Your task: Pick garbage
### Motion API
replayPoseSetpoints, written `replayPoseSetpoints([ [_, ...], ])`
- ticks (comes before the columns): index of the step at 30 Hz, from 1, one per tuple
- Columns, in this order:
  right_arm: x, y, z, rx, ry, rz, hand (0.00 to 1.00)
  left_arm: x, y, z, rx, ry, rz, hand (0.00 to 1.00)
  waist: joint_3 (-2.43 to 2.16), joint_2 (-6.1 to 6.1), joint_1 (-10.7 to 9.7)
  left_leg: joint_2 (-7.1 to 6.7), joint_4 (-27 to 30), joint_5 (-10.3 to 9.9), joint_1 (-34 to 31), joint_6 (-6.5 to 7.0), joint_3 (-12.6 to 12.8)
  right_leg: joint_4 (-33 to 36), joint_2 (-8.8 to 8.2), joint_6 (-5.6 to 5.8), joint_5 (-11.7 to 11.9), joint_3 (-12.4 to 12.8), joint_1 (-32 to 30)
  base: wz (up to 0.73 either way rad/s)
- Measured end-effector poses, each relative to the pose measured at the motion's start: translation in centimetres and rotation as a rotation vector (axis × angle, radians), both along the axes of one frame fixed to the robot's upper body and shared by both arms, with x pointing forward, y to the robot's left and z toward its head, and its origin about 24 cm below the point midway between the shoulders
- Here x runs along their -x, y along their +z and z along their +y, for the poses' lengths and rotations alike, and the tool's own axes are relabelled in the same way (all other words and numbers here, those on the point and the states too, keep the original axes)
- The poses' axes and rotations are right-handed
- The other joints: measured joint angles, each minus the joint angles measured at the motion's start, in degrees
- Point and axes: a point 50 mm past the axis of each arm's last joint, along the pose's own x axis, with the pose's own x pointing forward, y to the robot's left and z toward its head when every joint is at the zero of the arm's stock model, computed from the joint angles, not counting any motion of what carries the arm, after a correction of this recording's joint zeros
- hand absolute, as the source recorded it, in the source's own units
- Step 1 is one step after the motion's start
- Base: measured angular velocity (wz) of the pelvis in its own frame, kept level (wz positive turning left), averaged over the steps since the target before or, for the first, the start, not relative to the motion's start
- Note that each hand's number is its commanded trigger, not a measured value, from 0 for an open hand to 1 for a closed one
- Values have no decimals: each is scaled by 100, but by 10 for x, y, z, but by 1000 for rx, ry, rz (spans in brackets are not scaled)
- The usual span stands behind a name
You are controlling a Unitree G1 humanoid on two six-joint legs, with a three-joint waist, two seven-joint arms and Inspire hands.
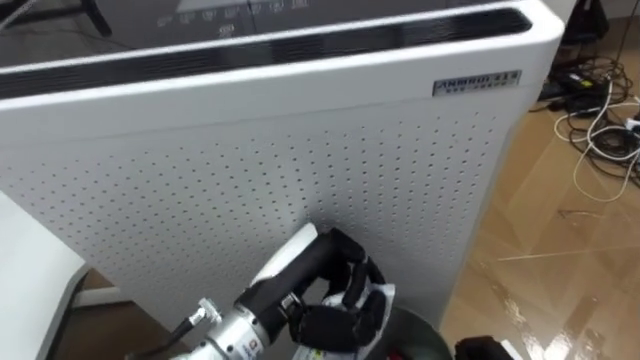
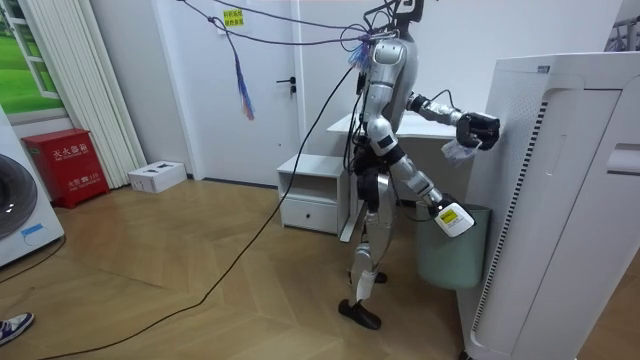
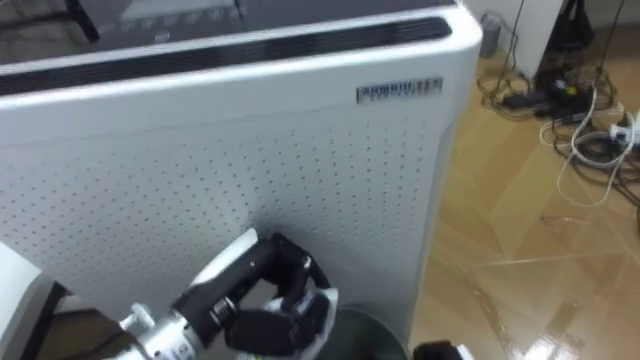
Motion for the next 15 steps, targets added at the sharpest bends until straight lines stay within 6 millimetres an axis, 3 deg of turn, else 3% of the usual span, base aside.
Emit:
replayPoseSetpoints([
  [8, -4, -1, 5, -22, -5, 2, 100, 2, -32, -1, -29, 30, 131, 100, 14, -161, -29, -2, 19, 22, 10, 35, 131, 16, -1, -4, 2, 120, -22, -5],
  [9, -4, -1, 5, -22, -5, 2, 100, 3, -34, -2, -34, 25, 136, 95, 15, -172, -29, -2, 36, 22, -1, 36, 134, 17, -2, -3, 2, 118, -23, 6],
  [10, -4, -1, 5, -22, -3, 2, 100, 4, -35, -4, -50, 14, 135, 54, 12, -191, -26, -3, 85, 22, -37, 36, 148, 16, -7, -3, 2, 116, -29, 7],
  [11, -4, -1, 6, -22, 0, 3, 100, 5, -36, -6, -62, 4, 131, 22, 8, -196, -26, -2, 102, 22, -65, 36, 175, 18, -10, -1, 3, 110, -39, 6],
  [12, -4, -1, 6, -23, 2, 2, 100, 5, -36, -7, -67, -1, 129, 4, 8, -196, -26, 0, 105, 23, -76, 38, 190, 24, -12, -1, 4, 109, -50, 0],
  [15, -4, -2, 11, -38, 23, 9, 100, 7, -37, -12, -103, -19, 109, 0, 8, -195, -47, 0, 101, 35, -95, 57, 222, 73, -27, -1, 4, 104, -93, 0],
])
